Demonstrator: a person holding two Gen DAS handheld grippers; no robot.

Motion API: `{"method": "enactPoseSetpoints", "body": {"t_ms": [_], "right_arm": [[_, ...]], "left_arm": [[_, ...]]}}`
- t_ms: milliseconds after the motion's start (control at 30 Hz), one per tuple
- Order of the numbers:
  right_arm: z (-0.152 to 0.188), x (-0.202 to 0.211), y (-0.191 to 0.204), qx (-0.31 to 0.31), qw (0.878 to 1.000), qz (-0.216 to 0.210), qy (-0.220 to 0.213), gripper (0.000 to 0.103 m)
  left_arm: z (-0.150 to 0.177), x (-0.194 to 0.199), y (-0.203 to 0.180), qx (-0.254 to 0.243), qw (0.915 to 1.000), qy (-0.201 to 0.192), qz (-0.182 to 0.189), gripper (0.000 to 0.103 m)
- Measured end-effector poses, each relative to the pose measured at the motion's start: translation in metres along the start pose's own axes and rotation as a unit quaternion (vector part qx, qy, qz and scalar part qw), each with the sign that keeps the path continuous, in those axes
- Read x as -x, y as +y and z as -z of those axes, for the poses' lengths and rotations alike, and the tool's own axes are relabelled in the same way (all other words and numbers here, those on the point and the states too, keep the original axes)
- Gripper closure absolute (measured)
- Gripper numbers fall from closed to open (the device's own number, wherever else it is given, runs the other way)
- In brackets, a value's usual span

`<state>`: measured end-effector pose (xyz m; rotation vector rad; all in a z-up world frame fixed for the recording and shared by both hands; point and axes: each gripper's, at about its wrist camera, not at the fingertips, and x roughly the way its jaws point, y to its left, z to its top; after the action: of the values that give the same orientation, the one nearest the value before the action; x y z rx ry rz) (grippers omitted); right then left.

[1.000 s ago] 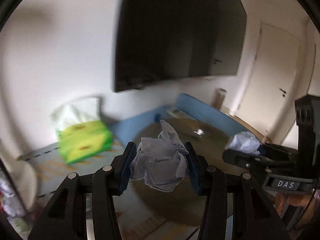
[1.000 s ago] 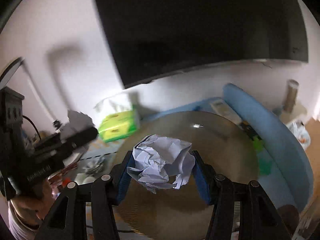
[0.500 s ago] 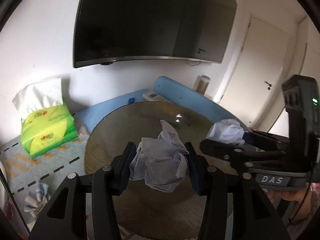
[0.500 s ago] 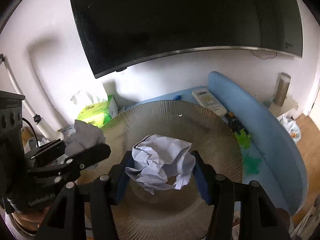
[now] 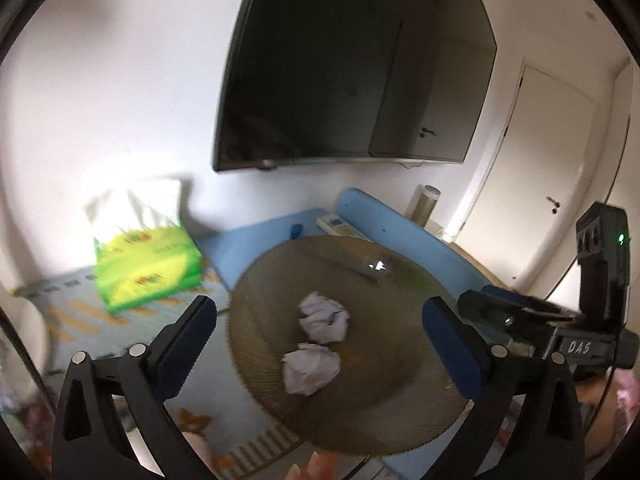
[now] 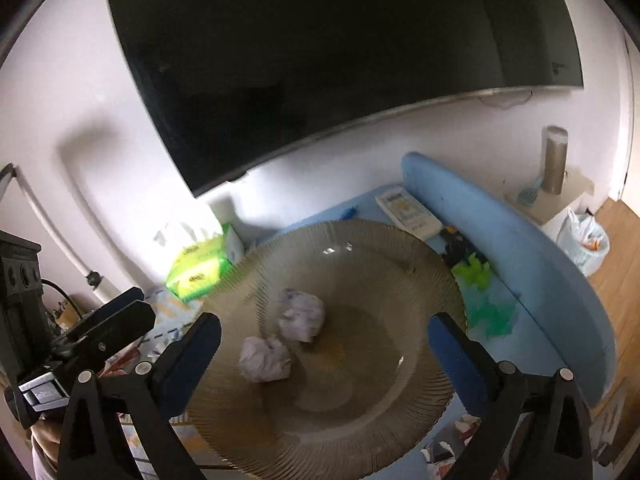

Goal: Organize objects
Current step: 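Return both grippers to the desk clutter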

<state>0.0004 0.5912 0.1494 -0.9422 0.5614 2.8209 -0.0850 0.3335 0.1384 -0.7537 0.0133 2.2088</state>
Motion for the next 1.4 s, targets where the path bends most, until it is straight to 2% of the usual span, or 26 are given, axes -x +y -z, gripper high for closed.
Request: {"method": "enactPoseSetpoints", "body": {"t_ms": [133,267,433,600,700,767,867,1000,1033,1100,1167,1200,1300,1400], "right_arm": [[-0.003,0.02,0.02,0.008,1.0,-0.014,-0.011,0.0],[-0.002,0.051,0.051,0.024,0.998,-0.032,-0.04,0.0],[0.004,0.098,0.109,0.059,0.991,-0.083,-0.085,0.0],[0.023,0.131,0.177,0.108,0.973,-0.159,-0.126,0.0],[0.052,0.128,0.225,0.152,0.958,-0.21,-0.126,0.0],[0.077,0.115,0.253,0.18,0.95,-0.23,-0.107,0.0],[0.122,0.081,0.295,0.226,0.942,-0.243,-0.053,0.0],[0.183,0.021,0.333,0.287,0.93,-0.225,0.037,0.0],[0.197,0.009,0.34,0.301,0.926,-0.218,0.057,0.0],[0.219,-0.012,0.349,0.319,0.919,-0.214,0.084,0.0],[0.235,-0.025,0.354,0.325,0.915,-0.216,0.106,0.0],[0.241,-0.029,0.355,0.328,0.913,-0.215,0.112,0.0],[0.25,-0.039,0.359,0.35,0.908,-0.201,0.115,0.0],[0.258,-0.051,0.363,0.366,0.905,-0.183,0.119,0.0]], "left_arm": [[-0.006,0.045,-0.001,-0.016,0.9992,-0.029,-0.022,0.0],[-0.01,0.097,0.006,-0.029,0.9963,-0.057,-0.058,0.0],[-0.018,0.189,0.029,-0.038,0.9872,-0.085,-0.13,0.0],[-0.015,0.277,0.079,-0.008,0.9696,-0.105,-0.221,0.0],[0.01,0.313,0.133,0.054,0.9526,-0.094,-0.284,0.0],[0.039,0.326,0.175,0.113,0.9411,-0.088,-0.306,0.0],[0.091,0.326,0.231,0.196,0.9314,-0.068,-0.299,0.0],[0.151,0.286,0.279,0.27,0.9206,-0.001,-0.282,0.0],[0.165,0.272,0.289,0.291,0.9175,0.017,-0.27,0.0],[0.187,0.245,0.306,0.338,0.9143,0.035,-0.221,0.0],[0.194,0.228,0.312,0.359,0.9111,0.042,-0.198,0.0],[0.195,0.218,0.313,0.36,0.9098,0.047,-0.2,0.0],[0.194,0.207,0.314,0.356,0.9127,0.048,-0.195,0.0],[0.199,0.208,0.317,0.368,0.908,0.051,-0.194,0.0]]}}
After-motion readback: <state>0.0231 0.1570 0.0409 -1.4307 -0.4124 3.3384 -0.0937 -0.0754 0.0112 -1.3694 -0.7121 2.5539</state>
